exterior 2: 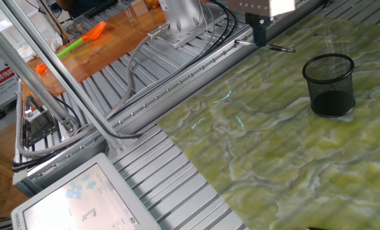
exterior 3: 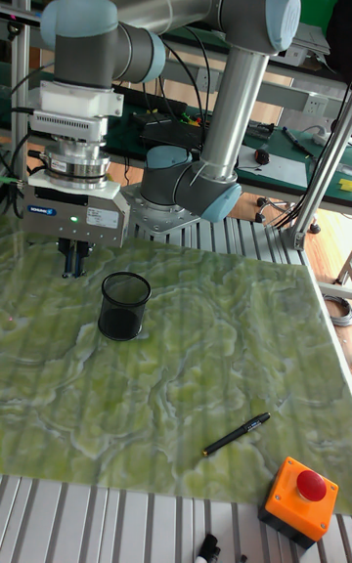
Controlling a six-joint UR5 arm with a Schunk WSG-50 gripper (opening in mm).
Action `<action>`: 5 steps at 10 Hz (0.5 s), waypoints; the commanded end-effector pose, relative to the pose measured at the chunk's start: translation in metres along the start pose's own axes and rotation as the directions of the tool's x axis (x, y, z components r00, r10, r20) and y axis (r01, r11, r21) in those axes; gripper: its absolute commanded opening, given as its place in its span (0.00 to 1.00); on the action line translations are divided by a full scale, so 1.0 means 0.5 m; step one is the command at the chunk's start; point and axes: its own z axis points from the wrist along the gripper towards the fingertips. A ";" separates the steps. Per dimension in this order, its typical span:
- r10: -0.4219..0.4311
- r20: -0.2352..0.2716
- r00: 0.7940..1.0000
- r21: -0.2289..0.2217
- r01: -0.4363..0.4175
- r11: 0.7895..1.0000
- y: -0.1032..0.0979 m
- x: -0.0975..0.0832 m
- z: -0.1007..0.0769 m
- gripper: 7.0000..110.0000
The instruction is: Put the pen into the pen holder
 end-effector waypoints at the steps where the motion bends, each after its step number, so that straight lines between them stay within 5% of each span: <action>1: -0.052 -0.014 0.999 0.028 0.052 0.998 -0.016 0.006 -0.003 0.00; 2: -0.041 0.022 0.999 0.008 0.041 0.999 0.040 -0.022 -0.022 0.00; 3: 0.024 0.060 0.998 -0.054 -0.021 0.998 0.149 -0.035 -0.049 0.00; 4: 0.099 0.073 0.992 -0.098 -0.092 0.991 0.255 -0.024 -0.074 0.00; 5: 0.120 0.057 0.991 -0.113 -0.113 0.987 0.321 0.001 -0.094 0.00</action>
